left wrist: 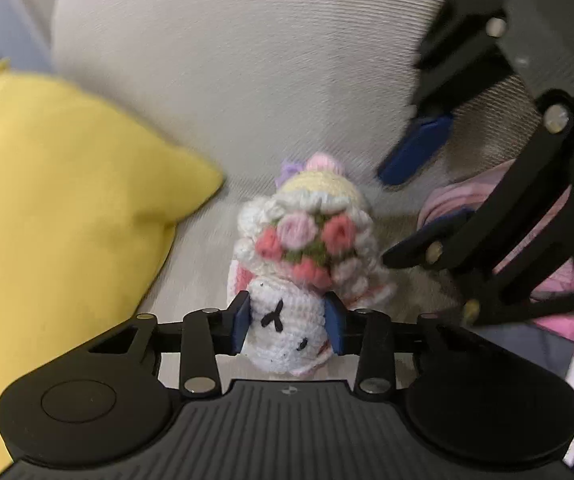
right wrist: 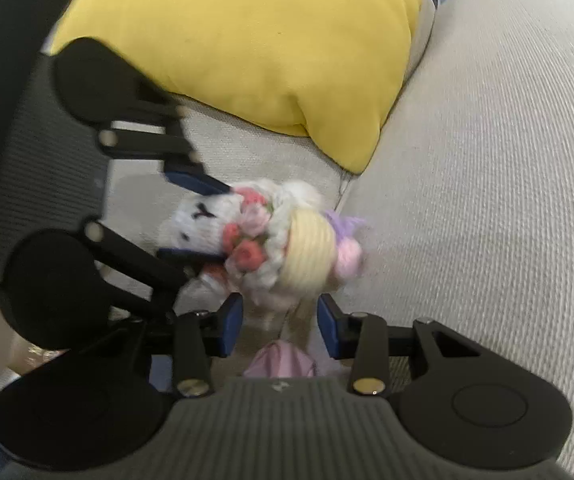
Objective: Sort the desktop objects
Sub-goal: 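Lift the crocheted sheep with the left tool while the right tool grasps the pink bag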
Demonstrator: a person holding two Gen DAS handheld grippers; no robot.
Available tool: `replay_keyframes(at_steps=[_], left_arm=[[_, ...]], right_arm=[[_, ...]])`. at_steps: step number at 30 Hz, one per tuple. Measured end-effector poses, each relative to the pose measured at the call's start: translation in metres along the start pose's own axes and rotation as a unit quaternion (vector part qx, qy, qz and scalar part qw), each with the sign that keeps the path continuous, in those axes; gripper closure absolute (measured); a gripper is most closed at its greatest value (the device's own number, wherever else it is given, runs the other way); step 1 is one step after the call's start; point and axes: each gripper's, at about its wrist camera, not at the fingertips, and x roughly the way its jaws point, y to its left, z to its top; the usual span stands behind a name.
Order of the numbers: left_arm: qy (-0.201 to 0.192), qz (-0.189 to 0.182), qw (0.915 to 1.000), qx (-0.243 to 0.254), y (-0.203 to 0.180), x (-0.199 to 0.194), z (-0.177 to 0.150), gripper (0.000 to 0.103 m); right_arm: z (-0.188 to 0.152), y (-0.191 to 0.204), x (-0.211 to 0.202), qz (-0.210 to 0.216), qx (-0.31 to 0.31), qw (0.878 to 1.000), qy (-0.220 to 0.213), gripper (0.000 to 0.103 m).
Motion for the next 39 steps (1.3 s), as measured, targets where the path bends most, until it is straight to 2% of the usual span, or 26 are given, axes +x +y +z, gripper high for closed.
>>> replay_keyframes(at_steps=[6, 9, 14, 15, 16, 17, 18, 20, 25, 28, 33, 37, 39], left_arm=[[0.021, 0.030, 0.9983, -0.045, 0.012, -0.034, -0.032, 0.061], [0.020, 0.053, 0.9964, -0.062, 0.020, -0.054, -0.042, 0.061], [0.014, 0.065, 0.9929, -0.098, 0.020, -0.090, -0.056, 0.061], [0.011, 0.068, 0.9923, -0.103, 0.021, -0.098, -0.060, 0.061], [0.007, 0.071, 0.9916, -0.108, 0.015, -0.103, -0.065, 0.061], [0.003, 0.073, 0.9907, -0.114, 0.014, -0.112, -0.069, 0.061], [0.000, 0.074, 0.9898, -0.122, 0.014, -0.119, -0.072, 0.061], [-0.008, 0.073, 0.9877, -0.138, 0.017, -0.126, -0.076, 0.061], [-0.027, 0.074, 0.9824, -0.169, 0.007, -0.149, -0.091, 0.061], [-0.038, 0.072, 0.9805, -0.179, -0.002, -0.157, -0.098, 0.061], [-0.055, 0.067, 0.9779, -0.191, -0.020, -0.194, -0.123, 0.061], [-0.066, 0.067, 0.9746, -0.203, -0.030, -0.205, -0.136, 0.061], [-0.068, 0.069, 0.9728, -0.210, -0.034, -0.211, -0.142, 0.061]], right_arm=[[-0.002, 0.006, -0.010, 0.022, -0.013, 0.999, 0.029, 0.060], [0.001, 0.012, -0.003, 0.011, -0.029, 0.997, 0.069, 0.059], [-0.001, 0.030, 0.005, -0.032, -0.074, 0.991, 0.111, 0.059], [-0.003, 0.034, 0.005, -0.043, -0.082, 0.989, 0.119, 0.062], [-0.005, 0.037, 0.005, -0.057, -0.090, 0.987, 0.124, 0.070], [-0.010, 0.037, -0.003, -0.070, -0.095, 0.985, 0.126, 0.071], [-0.013, 0.038, -0.006, -0.076, -0.094, 0.985, 0.125, 0.074], [-0.019, 0.039, -0.016, -0.082, -0.088, 0.986, 0.113, 0.094], [-0.028, 0.052, -0.045, -0.088, -0.078, 0.989, 0.089, 0.094], [-0.036, 0.061, -0.063, -0.063, -0.065, 0.993, 0.080, 0.093], [-0.054, 0.083, -0.081, -0.020, -0.042, 0.997, 0.061, 0.093], [-0.060, 0.096, -0.079, 0.013, -0.014, 0.999, 0.038, 0.093], [-0.062, 0.105, -0.077, 0.015, -0.011, 0.999, 0.026, 0.093]])
